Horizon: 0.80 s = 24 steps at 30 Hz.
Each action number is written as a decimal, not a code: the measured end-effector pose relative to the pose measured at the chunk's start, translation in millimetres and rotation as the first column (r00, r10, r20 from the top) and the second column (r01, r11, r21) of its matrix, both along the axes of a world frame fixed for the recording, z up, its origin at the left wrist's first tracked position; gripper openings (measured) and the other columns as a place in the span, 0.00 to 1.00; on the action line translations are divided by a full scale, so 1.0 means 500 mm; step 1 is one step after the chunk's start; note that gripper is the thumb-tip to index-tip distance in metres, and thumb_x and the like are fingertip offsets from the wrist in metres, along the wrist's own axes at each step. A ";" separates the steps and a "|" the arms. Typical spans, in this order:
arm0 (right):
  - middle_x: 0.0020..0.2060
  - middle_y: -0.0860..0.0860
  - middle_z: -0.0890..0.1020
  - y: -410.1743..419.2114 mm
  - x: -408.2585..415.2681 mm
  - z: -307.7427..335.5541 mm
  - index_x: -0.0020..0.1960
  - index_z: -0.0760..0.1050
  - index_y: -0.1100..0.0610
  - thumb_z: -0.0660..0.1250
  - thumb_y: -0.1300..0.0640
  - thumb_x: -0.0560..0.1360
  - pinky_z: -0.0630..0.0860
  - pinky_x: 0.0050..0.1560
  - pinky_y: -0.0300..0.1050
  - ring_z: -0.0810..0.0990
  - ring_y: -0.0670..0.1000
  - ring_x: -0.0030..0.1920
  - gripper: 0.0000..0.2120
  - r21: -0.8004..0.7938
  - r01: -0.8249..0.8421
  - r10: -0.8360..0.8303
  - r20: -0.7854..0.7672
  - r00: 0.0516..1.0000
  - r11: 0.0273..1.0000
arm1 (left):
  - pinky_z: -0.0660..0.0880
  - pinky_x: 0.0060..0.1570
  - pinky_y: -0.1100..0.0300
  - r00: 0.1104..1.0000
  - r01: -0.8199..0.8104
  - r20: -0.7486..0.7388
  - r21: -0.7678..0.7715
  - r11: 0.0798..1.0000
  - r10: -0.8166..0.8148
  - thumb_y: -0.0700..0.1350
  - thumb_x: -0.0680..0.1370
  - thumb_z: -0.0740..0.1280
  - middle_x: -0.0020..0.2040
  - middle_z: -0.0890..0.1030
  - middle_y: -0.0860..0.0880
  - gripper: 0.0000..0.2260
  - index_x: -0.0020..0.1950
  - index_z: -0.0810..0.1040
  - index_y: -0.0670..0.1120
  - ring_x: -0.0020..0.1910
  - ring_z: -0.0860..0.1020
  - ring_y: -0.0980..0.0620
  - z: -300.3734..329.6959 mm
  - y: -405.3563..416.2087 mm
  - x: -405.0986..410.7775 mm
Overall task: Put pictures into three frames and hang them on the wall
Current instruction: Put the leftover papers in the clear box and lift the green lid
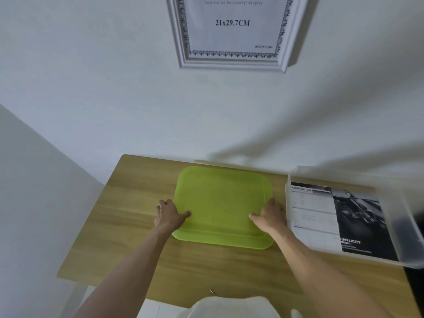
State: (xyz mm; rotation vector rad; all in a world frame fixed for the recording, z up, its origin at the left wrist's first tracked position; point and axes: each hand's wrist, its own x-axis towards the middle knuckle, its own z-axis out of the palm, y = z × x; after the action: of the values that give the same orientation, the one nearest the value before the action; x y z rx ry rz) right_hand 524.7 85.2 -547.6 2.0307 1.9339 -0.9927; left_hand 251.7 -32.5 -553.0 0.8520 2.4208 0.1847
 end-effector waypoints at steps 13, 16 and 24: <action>0.60 0.53 0.79 0.029 0.004 -0.007 0.66 0.70 0.56 0.86 0.52 0.52 0.78 0.59 0.53 0.79 0.57 0.60 0.47 -0.194 0.245 -0.302 -0.371 0.878 0.950 | 0.77 0.57 0.43 0.873 -0.395 0.393 0.221 0.891 0.290 0.57 0.51 0.80 0.62 0.75 0.43 0.46 0.68 0.73 0.47 0.57 0.77 0.42 0.007 -0.034 -0.091; 0.57 0.52 0.80 0.032 -0.012 0.024 0.66 0.67 0.58 0.85 0.59 0.59 0.77 0.52 0.48 0.80 0.54 0.55 0.42 -0.205 0.244 -0.313 -0.459 0.831 0.948 | 0.77 0.52 0.48 0.870 -0.410 0.407 0.283 0.867 0.278 0.51 0.59 0.82 0.60 0.78 0.44 0.39 0.67 0.74 0.45 0.55 0.79 0.43 0.047 -0.045 -0.091; 0.59 0.52 0.81 0.059 0.044 0.085 0.69 0.67 0.55 0.86 0.53 0.57 0.76 0.59 0.51 0.80 0.56 0.59 0.46 -0.086 0.233 -0.245 -0.476 0.845 0.969 | 0.77 0.47 0.52 0.889 -0.371 0.407 0.367 0.853 0.211 0.49 0.61 0.82 0.51 0.82 0.47 0.33 0.64 0.77 0.44 0.50 0.81 0.46 0.090 -0.015 -0.043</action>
State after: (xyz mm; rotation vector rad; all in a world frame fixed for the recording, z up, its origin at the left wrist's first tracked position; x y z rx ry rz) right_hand 546.5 115.0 -505.1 2.2053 1.8807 -1.7216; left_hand 230.1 -40.2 -508.0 0.5501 2.1742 0.9519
